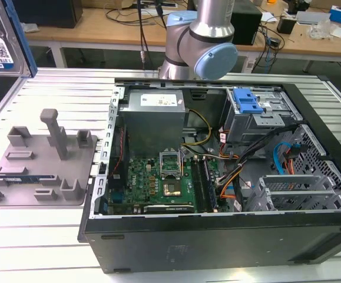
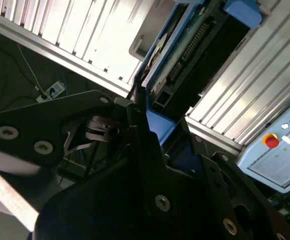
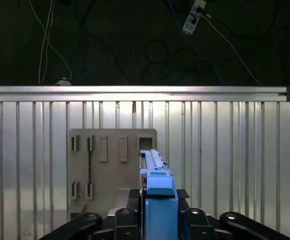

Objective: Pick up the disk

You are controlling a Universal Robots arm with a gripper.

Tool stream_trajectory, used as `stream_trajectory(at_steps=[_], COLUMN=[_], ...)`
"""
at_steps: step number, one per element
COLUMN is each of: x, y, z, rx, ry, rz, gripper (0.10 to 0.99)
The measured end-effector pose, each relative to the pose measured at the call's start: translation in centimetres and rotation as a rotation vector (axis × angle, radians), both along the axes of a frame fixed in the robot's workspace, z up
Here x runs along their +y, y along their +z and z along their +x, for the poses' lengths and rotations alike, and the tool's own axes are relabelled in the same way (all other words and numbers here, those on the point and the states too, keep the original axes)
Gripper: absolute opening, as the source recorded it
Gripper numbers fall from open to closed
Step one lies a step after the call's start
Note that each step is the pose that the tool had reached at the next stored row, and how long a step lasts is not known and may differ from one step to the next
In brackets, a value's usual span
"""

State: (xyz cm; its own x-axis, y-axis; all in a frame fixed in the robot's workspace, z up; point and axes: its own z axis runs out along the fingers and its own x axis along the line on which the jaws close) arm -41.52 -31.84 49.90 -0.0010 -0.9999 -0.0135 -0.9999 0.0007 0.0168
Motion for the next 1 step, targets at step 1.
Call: stream_trajectory(at_steps=[1], x=[0.0], y=[0.01], z=[0.0], rx=[0.0001], ry=[0.0], rz=[0.0], gripper=[0.365])
